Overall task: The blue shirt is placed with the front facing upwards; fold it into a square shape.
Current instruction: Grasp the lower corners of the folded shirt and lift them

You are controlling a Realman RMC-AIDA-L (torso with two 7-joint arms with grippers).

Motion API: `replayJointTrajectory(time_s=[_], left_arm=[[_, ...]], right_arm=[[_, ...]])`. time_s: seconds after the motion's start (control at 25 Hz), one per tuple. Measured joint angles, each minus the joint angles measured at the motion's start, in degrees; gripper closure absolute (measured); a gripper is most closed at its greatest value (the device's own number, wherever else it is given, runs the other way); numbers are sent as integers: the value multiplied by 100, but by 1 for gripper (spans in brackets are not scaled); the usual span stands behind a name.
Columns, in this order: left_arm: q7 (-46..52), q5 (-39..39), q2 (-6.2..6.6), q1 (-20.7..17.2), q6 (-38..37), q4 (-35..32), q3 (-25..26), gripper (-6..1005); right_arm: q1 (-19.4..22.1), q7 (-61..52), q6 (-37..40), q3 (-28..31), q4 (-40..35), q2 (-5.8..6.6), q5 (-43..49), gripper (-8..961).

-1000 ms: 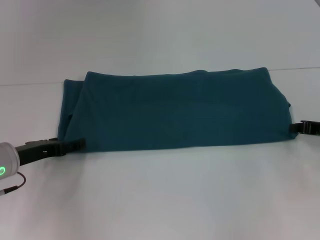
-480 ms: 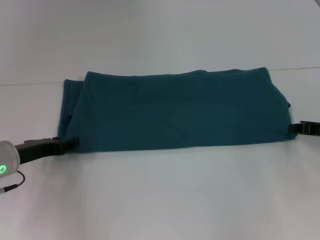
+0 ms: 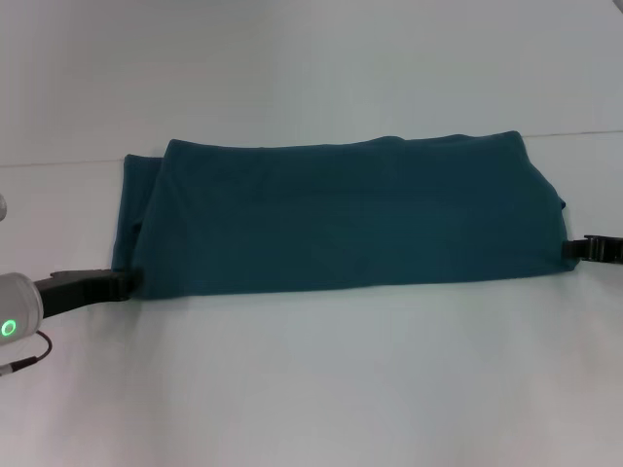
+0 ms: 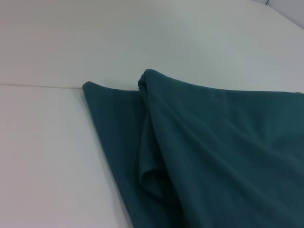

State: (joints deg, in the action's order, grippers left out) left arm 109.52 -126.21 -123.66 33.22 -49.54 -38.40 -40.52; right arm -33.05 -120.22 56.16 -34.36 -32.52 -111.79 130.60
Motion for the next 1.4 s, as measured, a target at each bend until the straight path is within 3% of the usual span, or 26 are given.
replayJointTrajectory(time_s=[0.24,0.96,1.4], left_arm=[[0,0,0,29,1,5,-31,978],[126,0,7,-193,-470,-404,-47,1000],[175,0,24,-316,-839,-666,-36,999]], right_arm=[[-8,0,-3,0,0,0,-1,895],[57,209,206,54,-18,21,-41,880],[288,227,622,124,-450,-1,-143,871]])
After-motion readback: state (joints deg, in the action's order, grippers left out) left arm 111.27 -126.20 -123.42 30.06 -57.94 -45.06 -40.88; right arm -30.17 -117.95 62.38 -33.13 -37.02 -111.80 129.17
